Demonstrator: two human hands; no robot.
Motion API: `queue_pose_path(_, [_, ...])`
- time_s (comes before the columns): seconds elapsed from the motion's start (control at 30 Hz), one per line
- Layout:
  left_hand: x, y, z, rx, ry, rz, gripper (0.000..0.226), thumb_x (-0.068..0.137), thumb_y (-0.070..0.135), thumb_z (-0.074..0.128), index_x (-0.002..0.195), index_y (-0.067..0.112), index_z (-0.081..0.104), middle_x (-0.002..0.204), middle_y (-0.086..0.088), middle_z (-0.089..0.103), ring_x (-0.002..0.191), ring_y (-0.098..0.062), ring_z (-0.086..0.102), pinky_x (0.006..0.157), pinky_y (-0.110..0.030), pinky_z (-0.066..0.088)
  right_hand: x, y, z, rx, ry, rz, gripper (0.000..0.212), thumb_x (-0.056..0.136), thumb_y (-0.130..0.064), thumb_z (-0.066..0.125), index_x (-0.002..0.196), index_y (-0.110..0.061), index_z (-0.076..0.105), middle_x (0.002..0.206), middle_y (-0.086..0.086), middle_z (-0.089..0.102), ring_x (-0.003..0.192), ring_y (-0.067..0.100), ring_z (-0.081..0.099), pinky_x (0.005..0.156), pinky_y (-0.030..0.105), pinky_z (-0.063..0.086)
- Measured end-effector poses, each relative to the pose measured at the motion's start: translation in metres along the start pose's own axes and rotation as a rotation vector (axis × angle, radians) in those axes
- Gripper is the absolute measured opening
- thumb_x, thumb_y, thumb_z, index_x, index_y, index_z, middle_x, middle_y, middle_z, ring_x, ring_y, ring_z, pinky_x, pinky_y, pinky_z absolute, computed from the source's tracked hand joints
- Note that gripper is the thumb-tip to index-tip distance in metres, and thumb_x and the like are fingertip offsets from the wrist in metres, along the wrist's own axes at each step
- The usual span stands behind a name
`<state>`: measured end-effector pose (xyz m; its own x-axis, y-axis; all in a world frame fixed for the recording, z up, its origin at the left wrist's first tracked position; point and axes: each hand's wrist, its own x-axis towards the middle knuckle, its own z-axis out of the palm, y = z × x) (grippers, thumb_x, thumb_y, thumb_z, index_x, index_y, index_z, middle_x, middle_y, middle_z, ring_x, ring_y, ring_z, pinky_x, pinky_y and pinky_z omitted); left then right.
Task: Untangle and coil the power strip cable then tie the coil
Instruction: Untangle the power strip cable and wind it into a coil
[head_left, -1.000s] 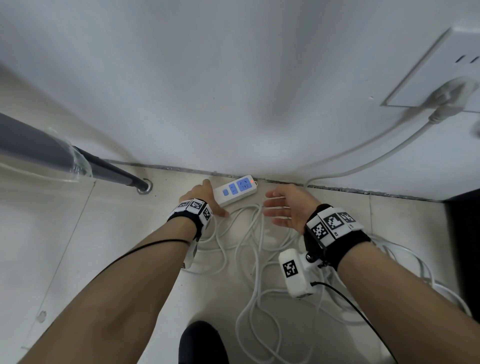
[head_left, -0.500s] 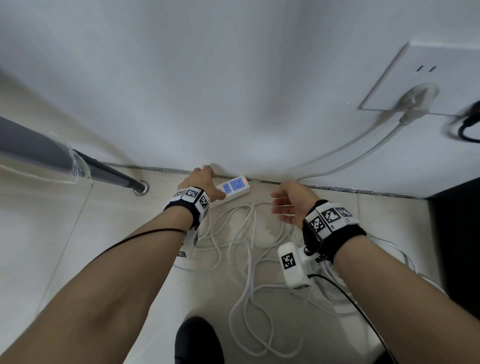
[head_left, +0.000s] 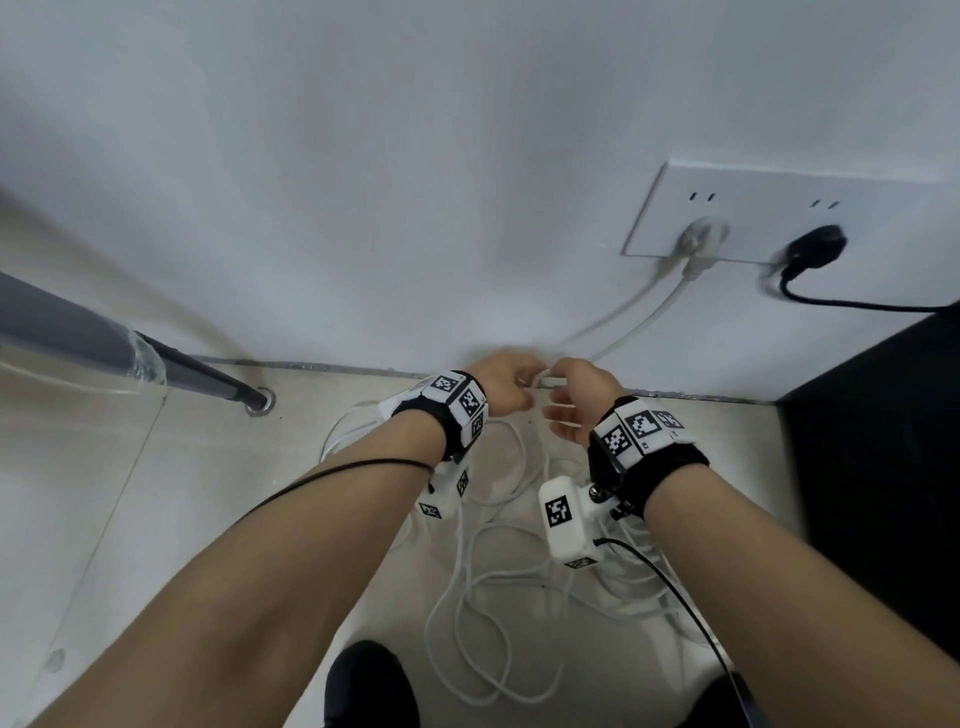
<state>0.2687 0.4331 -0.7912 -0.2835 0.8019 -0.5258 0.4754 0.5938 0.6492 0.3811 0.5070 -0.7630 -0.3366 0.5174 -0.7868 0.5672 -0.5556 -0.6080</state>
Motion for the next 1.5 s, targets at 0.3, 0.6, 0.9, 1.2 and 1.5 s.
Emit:
queue_pose_path(0.3, [-0.044,0.015,-0.021,0.068,-0.067,-0.078,0.012,0.080,0.015,0.074,0.092,0.013,0.071,0.093,-0.006,0.070,0.091,-0.017,0.062,0.081,-0.026,0.046,-0.044,-0.011,-0.003,0.018,-0.088,-0.058,0.026,0.097,-0.013,0.045,0.078,-0.009,0.062,0.071,0.009,0.063,0.060,0.020,0.060,0.056,0.028,0.047])
queue_pose_path(0.6, [-0.129,0.026,-0.061,0.107,0.015,-0.162,0.011,0.085,0.019,0.066,0.076,0.023,0.071,0.082,0.000,0.075,0.078,-0.012,0.063,0.078,-0.026,0.049,-0.124,-0.040,-0.009,0.209,-0.164,-0.014,0.028,0.104,-0.025,0.041,0.083,-0.013,0.056,0.070,0.006,0.058,0.065,0.020,0.058,0.060,0.029,0.046])
queue_pose_path(0.9, [-0.203,0.056,-0.091,0.052,0.165,-0.072,0.024,0.092,0.030,0.066,0.069,0.022,0.066,0.068,0.008,0.064,0.071,-0.009,0.053,0.070,-0.023,0.040,-0.197,-0.062,-0.046,0.341,-0.152,-0.040,0.017,0.097,-0.010,0.045,0.082,-0.006,0.050,0.073,0.007,0.051,0.065,0.022,0.054,0.057,0.029,0.044])
queue_pose_path(1.2, [-0.241,0.127,-0.098,-0.125,0.285,0.190,0.013,0.092,0.020,0.064,0.080,0.019,0.070,0.072,-0.008,0.043,0.069,-0.017,0.044,0.067,-0.030,0.048,-0.249,-0.084,-0.069,0.224,-0.119,-0.197,0.008,0.092,-0.009,0.046,0.085,-0.011,0.048,0.068,0.006,0.048,0.059,0.022,0.051,0.052,0.028,0.043])
queue_pose_path(1.5, [-0.245,0.158,-0.096,-0.089,0.274,0.224,0.016,0.090,0.026,0.065,0.083,0.017,0.076,0.058,0.006,0.042,0.055,-0.011,0.037,0.061,-0.027,0.034,-0.264,-0.089,-0.050,-0.476,-0.274,-0.772,0.020,0.088,-0.003,0.056,0.103,-0.010,0.067,0.076,0.004,0.067,0.072,0.005,0.061,0.061,0.010,0.042])
